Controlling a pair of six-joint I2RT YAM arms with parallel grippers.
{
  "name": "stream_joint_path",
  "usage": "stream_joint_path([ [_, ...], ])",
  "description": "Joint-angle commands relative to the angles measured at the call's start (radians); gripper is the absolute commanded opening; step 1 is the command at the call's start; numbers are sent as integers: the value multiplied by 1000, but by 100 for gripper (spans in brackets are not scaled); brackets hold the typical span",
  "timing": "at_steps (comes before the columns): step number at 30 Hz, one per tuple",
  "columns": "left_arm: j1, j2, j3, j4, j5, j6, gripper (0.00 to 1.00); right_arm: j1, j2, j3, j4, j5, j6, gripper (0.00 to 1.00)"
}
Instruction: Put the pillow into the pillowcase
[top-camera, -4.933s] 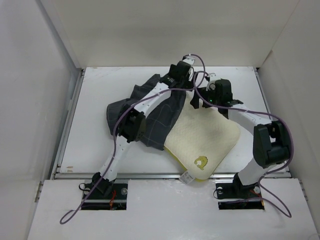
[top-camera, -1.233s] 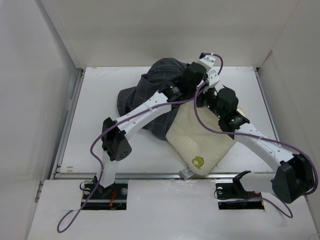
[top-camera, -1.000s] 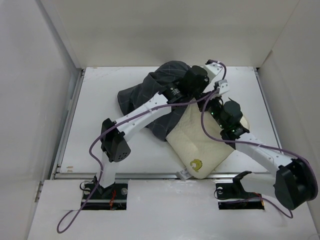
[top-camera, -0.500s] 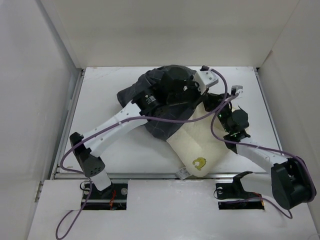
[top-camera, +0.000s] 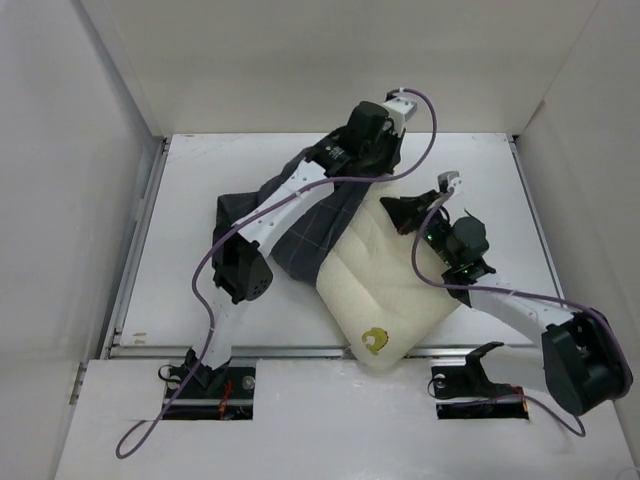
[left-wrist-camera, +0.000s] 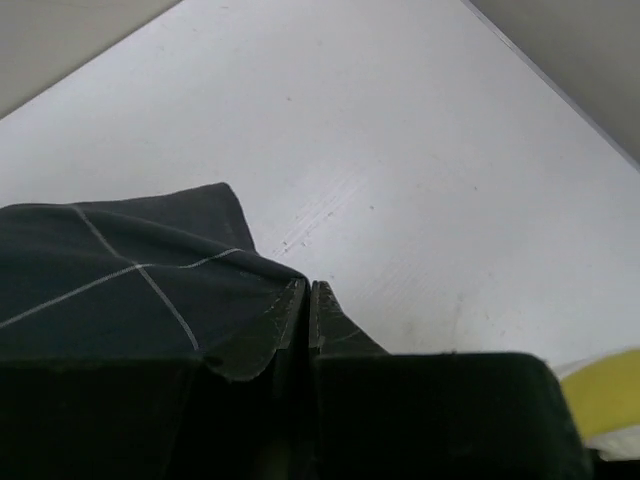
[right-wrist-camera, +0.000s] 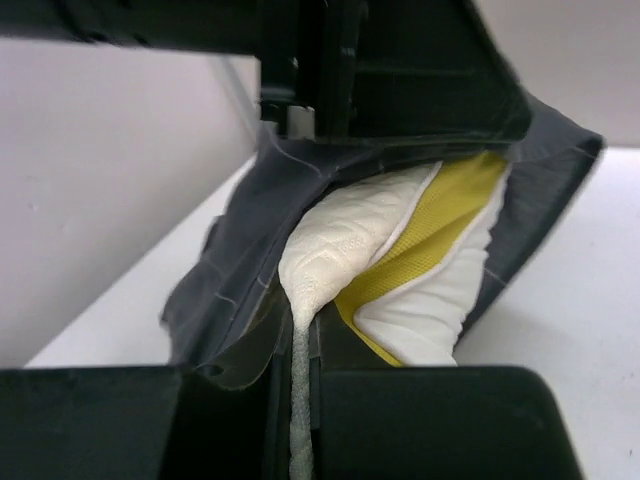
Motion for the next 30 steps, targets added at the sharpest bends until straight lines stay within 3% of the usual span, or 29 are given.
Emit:
stream_joint_path([
  [1,-60,-84,-19,38,100,10,0,25,48,121,237,-36,8,0],
  [6,-113,-174,-191,26,428,20,0,4,157,161,268,105,20,0],
  [10,-140,-225,-379,81,479,-35,0,-40,216,152,337,283,96,0],
  [12,-140,-237,-508,142,539,-77,0,-50,257,152,337,283,106,0],
  [15,-140,-201,-509,139,526,-108,7,-60,312,174,337,335,115,0],
  [16,-140,-179,-486,129,503,-108,13,-70,326,174,337,335,115,0],
  [18,-130,-167,-460,107,431,-108,72,-80,349,204,322,317,115,3],
  [19,-130,-156,-443,97,348,-108,100,-94,360,213,302,305,115,8],
  [20,-101,-156,-393,69,310,-108,100,-94,360,223,277,294,115,14],
  [23,-38,-171,-339,44,181,-135,100,-117,360,235,164,259,115,50],
  [25,-13,-217,-358,53,128,-135,100,-126,346,247,42,219,115,86],
  [28,1,-361,-482,95,-98,-146,100,-126,273,258,-190,254,71,100],
  [30,1,-481,-611,121,-174,-173,100,-126,240,289,-337,294,25,100],
])
